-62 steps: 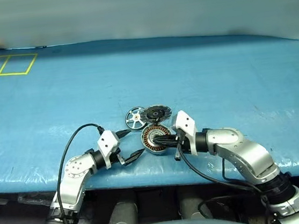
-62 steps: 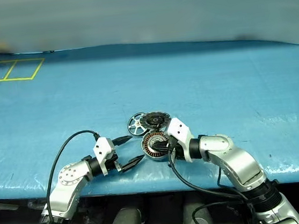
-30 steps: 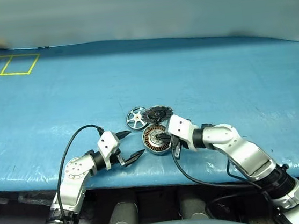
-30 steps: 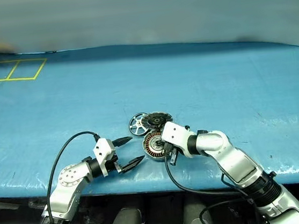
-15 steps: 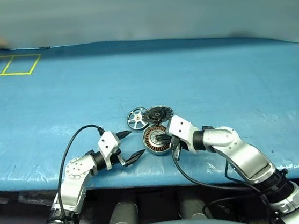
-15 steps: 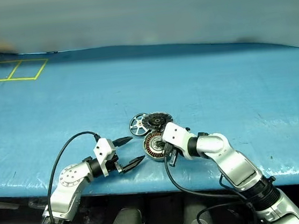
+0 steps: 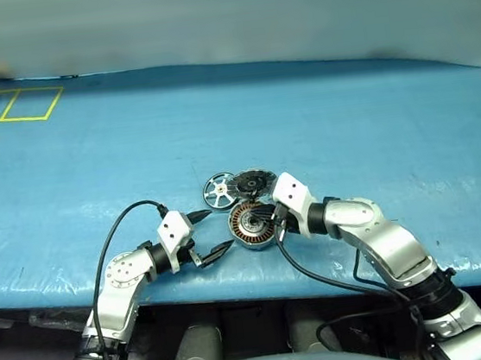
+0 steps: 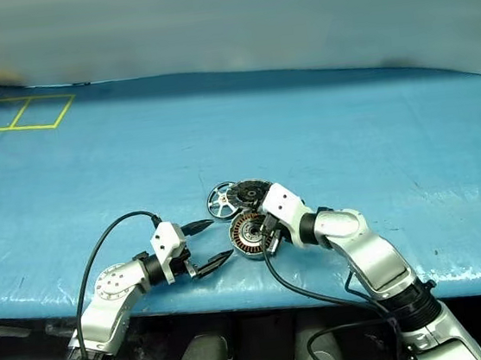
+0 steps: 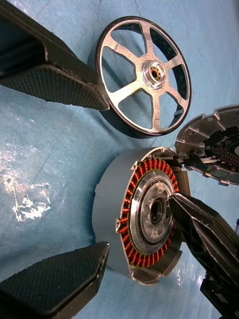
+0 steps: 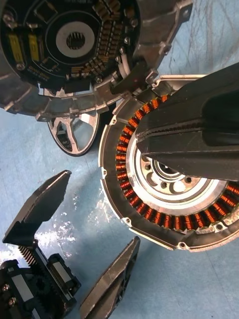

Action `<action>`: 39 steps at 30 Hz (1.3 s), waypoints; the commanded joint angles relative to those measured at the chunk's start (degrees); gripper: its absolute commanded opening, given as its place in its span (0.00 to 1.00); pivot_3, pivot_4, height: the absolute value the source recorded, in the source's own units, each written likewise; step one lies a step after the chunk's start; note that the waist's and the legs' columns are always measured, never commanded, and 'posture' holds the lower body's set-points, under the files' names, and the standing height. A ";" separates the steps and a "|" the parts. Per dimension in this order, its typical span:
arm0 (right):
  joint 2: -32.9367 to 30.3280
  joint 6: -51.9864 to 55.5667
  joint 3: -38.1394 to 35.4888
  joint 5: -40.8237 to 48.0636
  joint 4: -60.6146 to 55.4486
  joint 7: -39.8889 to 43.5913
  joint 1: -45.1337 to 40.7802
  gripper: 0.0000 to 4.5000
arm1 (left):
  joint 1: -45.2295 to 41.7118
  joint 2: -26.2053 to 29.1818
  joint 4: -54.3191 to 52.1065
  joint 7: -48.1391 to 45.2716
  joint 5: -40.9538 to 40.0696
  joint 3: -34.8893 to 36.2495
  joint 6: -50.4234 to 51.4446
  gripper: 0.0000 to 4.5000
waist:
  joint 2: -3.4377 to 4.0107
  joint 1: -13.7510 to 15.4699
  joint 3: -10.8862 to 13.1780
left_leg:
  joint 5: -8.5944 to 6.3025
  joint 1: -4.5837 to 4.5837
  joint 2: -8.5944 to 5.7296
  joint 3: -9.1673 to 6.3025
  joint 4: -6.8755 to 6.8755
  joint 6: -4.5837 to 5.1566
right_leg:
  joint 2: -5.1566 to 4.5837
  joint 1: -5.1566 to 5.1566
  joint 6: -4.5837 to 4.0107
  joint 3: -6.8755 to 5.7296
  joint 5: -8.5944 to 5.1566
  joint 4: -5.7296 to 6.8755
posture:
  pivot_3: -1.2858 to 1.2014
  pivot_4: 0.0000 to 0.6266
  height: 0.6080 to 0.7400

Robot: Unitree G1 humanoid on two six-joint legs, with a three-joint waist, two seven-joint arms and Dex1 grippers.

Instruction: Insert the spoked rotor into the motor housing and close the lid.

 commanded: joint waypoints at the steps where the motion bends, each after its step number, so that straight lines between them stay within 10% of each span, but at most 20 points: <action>1: 0.38 -1.26 -0.35 -0.07 0.71 -0.04 -0.52 0.00 | 0.07 -0.09 -0.66 0.38 -0.06 0.37 -0.46 1.00 | 0.00 0.00 0.00 | 0.00 0.00 0.00 0.00 0.00 0.00 | 0.00 0.00 0.00 0.00 0.00 0.00 | 0.52 0.24 1.00; 17: 0.13 -2.69 -5.84 6.11 -6.02 2.04 3.35 0.00 | -2.02 1.36 -0.44 1.44 -3.78 5.91 1.31 1.00 | 0.02 0.02 0.03 | 0.00 -0.01 0.00 0.00 0.00 0.00 | 0.00 -0.01 0.00 0.00 0.00 0.00 | 0.52 0.24 1.00; 39: 3.94 -11.95 -6.05 4.34 -9.59 -5.78 15.97 0.00 | -37.10 7.00 30.91 -20.05 3.90 -2.36 7.68 1.00 | -0.02 -0.69 0.07 | 0.02 0.01 0.02 -0.03 0.02 0.01 | 0.10 0.04 0.04 -0.04 0.02 0.03 | 0.52 0.24 1.00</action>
